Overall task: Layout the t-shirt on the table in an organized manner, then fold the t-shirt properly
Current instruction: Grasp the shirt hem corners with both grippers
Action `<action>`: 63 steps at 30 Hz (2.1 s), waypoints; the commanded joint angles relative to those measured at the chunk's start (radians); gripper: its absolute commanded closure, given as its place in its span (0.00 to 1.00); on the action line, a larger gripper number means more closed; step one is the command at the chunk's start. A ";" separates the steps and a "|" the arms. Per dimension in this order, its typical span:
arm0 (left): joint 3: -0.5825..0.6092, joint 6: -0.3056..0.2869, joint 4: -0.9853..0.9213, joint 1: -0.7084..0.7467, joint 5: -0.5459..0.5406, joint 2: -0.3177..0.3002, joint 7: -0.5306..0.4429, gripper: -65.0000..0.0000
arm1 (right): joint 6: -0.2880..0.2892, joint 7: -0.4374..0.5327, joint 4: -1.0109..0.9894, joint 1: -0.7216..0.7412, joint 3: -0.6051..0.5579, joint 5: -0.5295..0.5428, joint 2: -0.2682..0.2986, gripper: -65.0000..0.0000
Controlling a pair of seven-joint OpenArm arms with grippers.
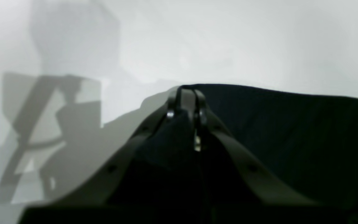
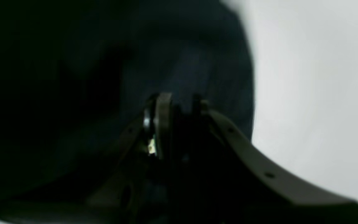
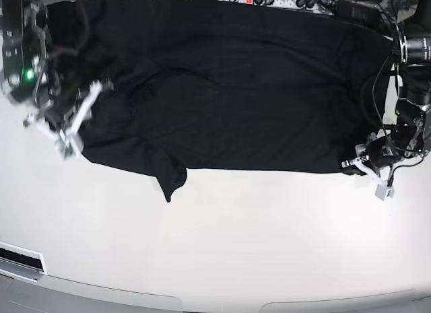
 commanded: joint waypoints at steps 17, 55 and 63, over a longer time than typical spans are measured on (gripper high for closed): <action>-0.001 -0.001 0.008 -0.019 0.014 -0.020 0.048 1.00 | 0.313 0.027 -1.061 0.639 0.318 0.230 -0.024 0.51; -0.001 -0.001 0.008 -0.019 -0.010 -0.020 0.053 1.00 | 0.345 0.190 -1.135 0.572 0.083 0.154 -0.077 0.66; -0.001 -0.002 0.008 -0.023 -0.010 -0.020 0.053 1.00 | 0.447 0.190 -1.132 0.592 0.085 0.112 -0.069 1.00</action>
